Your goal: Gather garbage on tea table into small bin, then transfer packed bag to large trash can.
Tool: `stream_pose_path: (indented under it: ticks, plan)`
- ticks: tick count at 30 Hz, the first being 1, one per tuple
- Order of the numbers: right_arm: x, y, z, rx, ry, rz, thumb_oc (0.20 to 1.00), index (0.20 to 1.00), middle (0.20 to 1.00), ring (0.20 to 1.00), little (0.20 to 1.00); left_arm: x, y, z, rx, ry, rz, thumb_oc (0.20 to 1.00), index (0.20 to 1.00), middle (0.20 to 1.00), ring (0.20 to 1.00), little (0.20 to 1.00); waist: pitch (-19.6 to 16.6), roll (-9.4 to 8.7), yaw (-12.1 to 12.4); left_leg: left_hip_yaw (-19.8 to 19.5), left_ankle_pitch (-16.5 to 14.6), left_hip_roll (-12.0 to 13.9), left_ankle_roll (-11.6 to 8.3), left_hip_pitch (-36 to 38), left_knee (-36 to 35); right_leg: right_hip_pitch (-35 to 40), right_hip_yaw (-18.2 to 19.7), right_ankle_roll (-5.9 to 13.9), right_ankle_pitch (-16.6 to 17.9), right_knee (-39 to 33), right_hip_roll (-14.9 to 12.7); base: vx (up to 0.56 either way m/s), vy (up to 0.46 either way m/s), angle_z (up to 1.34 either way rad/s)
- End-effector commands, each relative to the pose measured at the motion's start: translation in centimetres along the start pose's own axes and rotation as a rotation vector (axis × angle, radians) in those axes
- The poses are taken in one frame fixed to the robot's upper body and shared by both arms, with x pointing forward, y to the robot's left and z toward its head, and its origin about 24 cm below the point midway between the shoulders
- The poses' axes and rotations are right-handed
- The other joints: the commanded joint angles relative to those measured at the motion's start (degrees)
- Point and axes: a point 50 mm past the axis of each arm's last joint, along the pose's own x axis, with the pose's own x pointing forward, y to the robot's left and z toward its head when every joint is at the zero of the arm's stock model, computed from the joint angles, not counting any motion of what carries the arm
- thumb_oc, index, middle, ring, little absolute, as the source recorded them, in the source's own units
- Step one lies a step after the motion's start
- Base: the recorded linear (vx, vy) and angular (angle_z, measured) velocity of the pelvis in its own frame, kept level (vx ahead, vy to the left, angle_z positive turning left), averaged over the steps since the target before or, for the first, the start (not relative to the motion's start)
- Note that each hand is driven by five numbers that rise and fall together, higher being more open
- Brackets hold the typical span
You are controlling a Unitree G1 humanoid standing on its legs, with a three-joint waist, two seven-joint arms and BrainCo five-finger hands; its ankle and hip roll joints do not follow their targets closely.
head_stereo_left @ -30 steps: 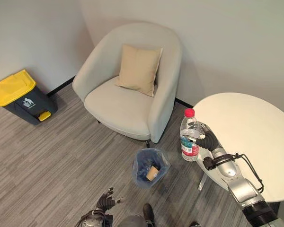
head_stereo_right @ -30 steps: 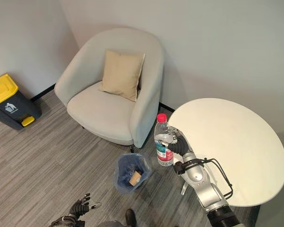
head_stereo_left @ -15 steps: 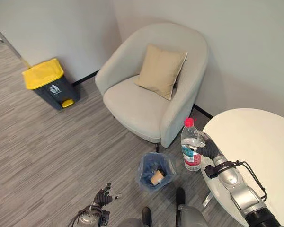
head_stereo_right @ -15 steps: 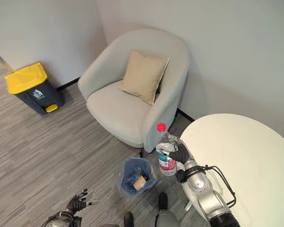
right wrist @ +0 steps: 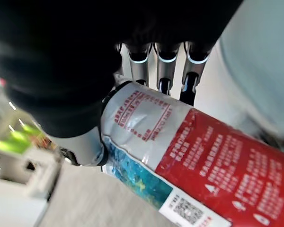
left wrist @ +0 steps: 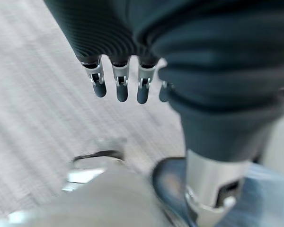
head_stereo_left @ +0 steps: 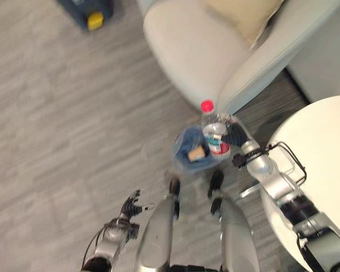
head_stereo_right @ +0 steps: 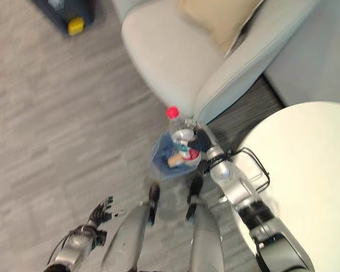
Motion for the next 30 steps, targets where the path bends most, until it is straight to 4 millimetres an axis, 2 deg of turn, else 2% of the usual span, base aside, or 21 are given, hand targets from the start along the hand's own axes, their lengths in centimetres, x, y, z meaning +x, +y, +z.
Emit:
stream_pose_path:
  ticks: [1, 2, 3, 7, 8, 9, 13, 14, 15, 19, 23, 28, 30]
  plan:
    - [-1.3, 0.3, 1.3, 0.035, -0.076, -0.108, 0.200, 0.200, 0.200, 0.200, 0.200, -1.3, 1.4, -1.9, -0.039, 0.029, 0.072, 1.000, 1.000, 1.000, 1.000, 1.000, -8.2, 0.99, -1.9, 3.0, -1.1, -2.3, 1.39, -0.8, -1.7, 3.8, 2.5, 2.90, -14.5, 6.0, -0.4, -0.04, 0.033, 0.98]
    - [-0.9, 0.1, 1.5, 0.032, -0.078, -0.130, 0.200, 0.200, 0.200, 0.200, 0.200, -1.1, 1.3, -1.5, -0.040, 0.017, 0.073, 1.000, 1.000, 1.000, 1.000, 1.000, -8.0, 1.11, -1.8, 3.1, -1.5, -2.4, 1.47, -3.7, 0.3, 0.8, 2.8, 2.69, -15.2, 8.2, -0.7, -0.13, 0.098, 0.60]
    - [0.6, -0.5, 2.1, 0.011, -0.087, -0.185, 0.200, 0.200, 0.200, 0.200, 0.200, -0.5, 1.4, 0.2, -0.036, -0.037, 0.077, 1.000, 1.000, 1.000, 1.000, 1.000, -6.7, 2.18, -1.5, 3.5, -2.0, -2.9, 1.88, -10.6, 4.4, -6.7, 3.8, 2.32, -16.3, 13.9, -1.8, -0.09, 0.088, 0.40]
    - [3.5, -3.0, 2.8, -0.078, -0.083, -0.259, 0.200, 0.200, 0.200, 0.200, 0.200, 0.5, 1.8, 3.1, -0.029, -0.132, 0.086, 1.000, 1.000, 1.000, 1.000, 1.000, -6.9, 2.36, -0.9, 4.1, -3.6, -3.7, 2.39, -23.7, 12.5, -19.9, 6.4, 0.86, -18.8, 21.8, -3.7, -0.02, 0.027, 0.09]
    - [4.4, -4.2, 2.7, -0.097, -0.060, -0.285, 0.200, 0.200, 0.200, 0.200, 0.200, 0.7, 1.7, 3.8, -0.028, -0.159, 0.080, 1.000, 1.000, 1.000, 1.000, 1.000, -7.3, 2.49, -0.5, 4.3, -3.9, -3.9, 2.55, -27.7, 13.9, -24.1, 7.3, 0.51, -19.4, 23.9, -4.7, 0.07, 0.023, 0.15]
    - [4.9, -5.1, 2.5, -0.116, -0.043, -0.307, 0.200, 0.200, 0.200, 0.200, 0.200, 0.7, 1.6, 4.3, -0.026, -0.179, 0.068, 1.000, 1.000, 1.000, 1.000, 1.000, -7.7, 2.72, -0.1, 4.4, -4.0, -4.1, 2.78, -29.8, 14.7, -26.3, 7.7, 0.47, -19.7, 24.8, -5.2, 0.08, 0.032, 0.03]
    - [5.6, -6.3, 2.2, -0.137, -0.015, -0.330, 0.200, 0.200, 0.200, 0.200, 0.200, 0.8, 0.9, 4.5, -0.025, -0.185, 0.044, 1.000, 1.000, 1.000, 1.000, 1.000, -9.1, 2.77, 0.4, 4.5, -4.2, -5.0, 3.62, -33.0, 15.0, -29.7, 8.7, 0.76, -19.8, 25.7, -5.9, 0.06, 0.036, 0.10]
    - [5.7, -6.7, 2.0, -0.145, -0.003, -0.335, 0.235, 0.235, 0.235, 0.235, 0.235, 0.8, 0.8, 4.6, -0.025, -0.189, 0.039, 1.000, 1.000, 1.000, 1.000, 1.000, -9.3, 2.84, 0.6, 4.5, -4.1, -5.2, 3.77, -33.2, 14.6, -30.1, 8.7, 0.84, -19.8, 25.7, -6.2, 0.06, 0.022, -0.06]
    - [5.6, -6.7, 1.3, -0.159, 0.028, -0.335, 1.000, 1.000, 1.000, 1.000, 1.000, 0.8, 0.6, 4.9, -0.027, -0.197, 0.037, 1.000, 1.000, 1.000, 1.000, 1.000, -9.5, 2.65, 0.6, 4.3, -4.1, -5.5, 3.98, -33.0, 13.9, -29.9, 8.6, 1.10, -19.5, 25.2, -6.2, 0.07, 0.006, -0.08]
    - [4.0, -4.7, -0.7, -0.248, 0.068, -0.267, 1.000, 1.000, 1.000, 1.000, 1.000, 0.8, 0.4, 4.7, -0.035, -0.191, 0.050, 1.000, 1.000, 1.000, 1.000, 1.000, -9.8, 2.10, -0.4, 3.9, -3.7, -5.6, 3.98, -31.4, 11.8, -28.6, 8.2, 1.55, -18.7, 23.6, -5.6, 0.01, -0.012, 0.06]
    - [2.5, -2.3, -1.8, -0.364, 0.055, -0.147, 1.000, 1.000, 1.000, 1.000, 1.000, 0.8, 0.5, 4.3, -0.033, -0.176, 0.064, 1.000, 1.000, 1.000, 1.000, 1.000, -10.0, 1.32, -1.3, 3.7, -3.2, -4.9, 3.55, -29.9, 10.0, -27.2, 7.7, 2.05, -17.5, 22.0, -4.6, -0.03, -0.047, -0.07]
    - [2.4, 0.7, -1.4, -0.577, -0.031, 0.035, 1.000, 1.000, 1.000, 1.000, 1.000, 0.7, 0.8, 4.1, -0.013, -0.174, 0.072, 1.000, 1.000, 1.000, 1.000, 1.000, -10.2, 0.77, -1.5, 3.3, -2.7, -4.2, 2.92, -29.2, 8.8, -26.7, 7.4, 2.63, -16.8, 20.8, -4.0, -0.03, -0.046, -0.05]
    - [2.8, 0.9, -1.2, -0.631, -0.046, 0.063, 1.000, 1.000, 1.000, 1.000, 1.000, 0.8, 1.1, 4.2, 0.000, -0.180, 0.076, 1.000, 1.000, 1.000, 1.000, 1.000, -10.1, 0.71, -1.4, 3.3, -2.6, -4.0, 2.68, -29.6, 8.9, -27.0, 7.3, 2.71, -16.7, 20.8, -4.2, -0.01, -0.017, 0.00]
